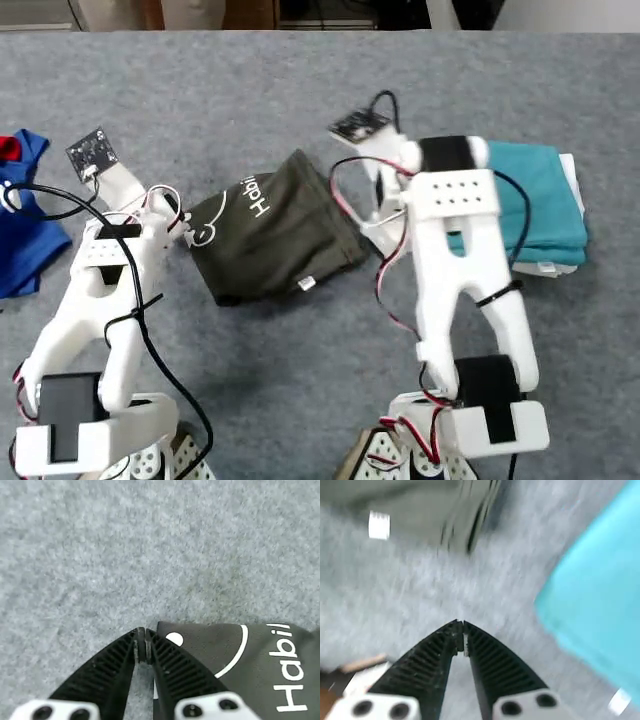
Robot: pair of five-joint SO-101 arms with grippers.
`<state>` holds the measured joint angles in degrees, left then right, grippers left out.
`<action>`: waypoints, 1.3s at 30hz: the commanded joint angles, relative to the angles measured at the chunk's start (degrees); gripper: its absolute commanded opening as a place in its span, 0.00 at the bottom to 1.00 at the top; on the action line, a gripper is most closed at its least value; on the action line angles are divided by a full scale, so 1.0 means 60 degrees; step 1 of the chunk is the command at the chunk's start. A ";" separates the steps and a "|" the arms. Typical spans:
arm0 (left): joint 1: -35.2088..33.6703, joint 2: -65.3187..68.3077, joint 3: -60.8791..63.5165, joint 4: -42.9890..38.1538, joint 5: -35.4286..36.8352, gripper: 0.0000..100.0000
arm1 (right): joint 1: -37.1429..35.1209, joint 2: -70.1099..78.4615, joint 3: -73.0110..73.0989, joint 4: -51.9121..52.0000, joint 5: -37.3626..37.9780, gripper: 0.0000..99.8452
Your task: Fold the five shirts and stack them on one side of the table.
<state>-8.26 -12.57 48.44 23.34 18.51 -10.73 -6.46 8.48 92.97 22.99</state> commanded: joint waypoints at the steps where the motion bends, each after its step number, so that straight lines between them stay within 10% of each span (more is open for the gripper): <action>1: -0.0029 -0.0359 -0.0044 -0.0059 -0.0088 0.02 | -0.1018 -0.0462 0.0037 -0.1919 -0.0733 0.00; 7: -0.0015 -0.0374 0.0029 -0.0044 -0.0103 0.02 | -0.2015 0.1033 -0.0125 -0.5582 -0.1538 0.00; 15: 0.0557 -0.0344 -0.0029 0.0454 -0.0469 0.02 | -0.2205 0.5751 -0.3553 -0.5978 -0.2945 0.00; 39: 0.0996 0.2821 -0.3018 0.2799 -0.1788 0.02 | -0.0388 1.2476 -1.5187 0.1084 -0.2462 0.00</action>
<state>-2.81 4.31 33.76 39.16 8.04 -13.54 68.09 -75.30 98.59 7.69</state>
